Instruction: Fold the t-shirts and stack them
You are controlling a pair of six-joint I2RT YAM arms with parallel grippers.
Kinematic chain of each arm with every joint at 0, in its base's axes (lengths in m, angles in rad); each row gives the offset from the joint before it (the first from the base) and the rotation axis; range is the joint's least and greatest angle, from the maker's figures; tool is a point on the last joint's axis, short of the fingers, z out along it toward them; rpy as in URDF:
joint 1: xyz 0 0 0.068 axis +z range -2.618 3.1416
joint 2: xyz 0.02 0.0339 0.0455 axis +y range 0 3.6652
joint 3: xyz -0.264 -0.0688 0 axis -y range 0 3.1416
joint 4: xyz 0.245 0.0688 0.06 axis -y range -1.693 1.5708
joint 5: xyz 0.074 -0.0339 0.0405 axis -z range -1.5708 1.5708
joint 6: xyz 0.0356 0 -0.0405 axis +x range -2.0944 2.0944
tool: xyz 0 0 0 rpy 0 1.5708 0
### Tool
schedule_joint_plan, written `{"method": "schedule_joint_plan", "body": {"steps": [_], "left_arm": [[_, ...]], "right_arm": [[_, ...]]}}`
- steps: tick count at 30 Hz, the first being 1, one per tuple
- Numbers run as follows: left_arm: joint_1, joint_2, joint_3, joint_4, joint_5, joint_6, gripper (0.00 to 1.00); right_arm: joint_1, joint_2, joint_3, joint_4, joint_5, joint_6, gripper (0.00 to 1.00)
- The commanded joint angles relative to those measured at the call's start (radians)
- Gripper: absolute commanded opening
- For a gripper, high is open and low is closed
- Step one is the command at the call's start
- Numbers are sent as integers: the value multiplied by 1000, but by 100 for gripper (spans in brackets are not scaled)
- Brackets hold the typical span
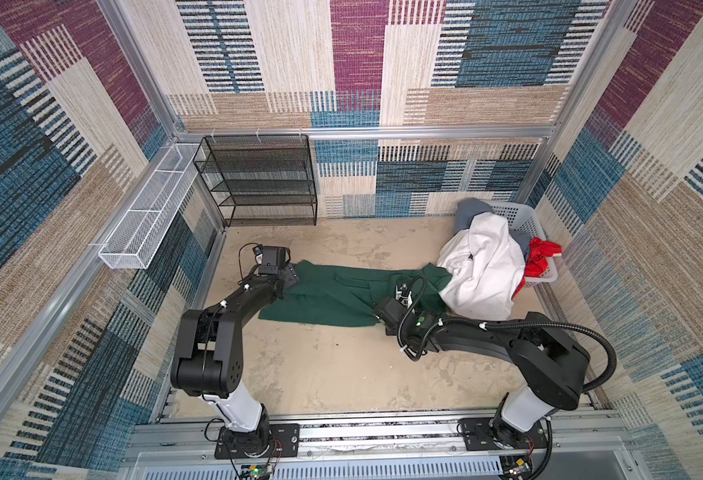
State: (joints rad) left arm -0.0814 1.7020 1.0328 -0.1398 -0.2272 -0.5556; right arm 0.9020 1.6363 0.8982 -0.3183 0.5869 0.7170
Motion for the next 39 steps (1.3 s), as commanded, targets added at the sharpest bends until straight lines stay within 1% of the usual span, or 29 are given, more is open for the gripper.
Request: {"method": "schedule_joint_plan", "body": {"steps": [1, 6, 10, 15, 20, 24, 28, 30, 32, 36, 39], "left_arm": [[29, 48, 50, 14, 62, 11, 73], [29, 117, 146, 29, 199, 38, 70], [29, 191, 222, 39, 296, 66, 70], [28, 328, 382, -77, 349, 109, 72], [28, 413, 464, -107, 387, 125, 71], [26, 480, 541, -148, 456, 135, 67], [22, 511, 572, -174, 463, 145, 66], [20, 515, 575, -182, 459, 149, 63], [20, 516, 577, -196, 452, 156, 62], [16, 495, 563, -206, 423, 178, 56], [14, 478, 551, -218, 402, 187, 55]], "right_arm": [[2, -20, -26, 53, -4, -11, 0], [1, -20, -55, 66, -39, -13, 0], [2, -14, -56, 102, -72, -46, 0], [2, -6, -51, 115, -87, -55, 0], [1, -3, -53, 125, -100, -65, 0], [2, 3, -52, 125, -104, -64, 0], [1, 5, -49, 125, -107, -66, 0], [2, 9, -43, 113, -106, -62, 0], [2, 12, -30, 98, -106, -59, 0], [1, 5, -32, 105, -108, -57, 0], [1, 6, -32, 104, -105, -56, 0]]}}
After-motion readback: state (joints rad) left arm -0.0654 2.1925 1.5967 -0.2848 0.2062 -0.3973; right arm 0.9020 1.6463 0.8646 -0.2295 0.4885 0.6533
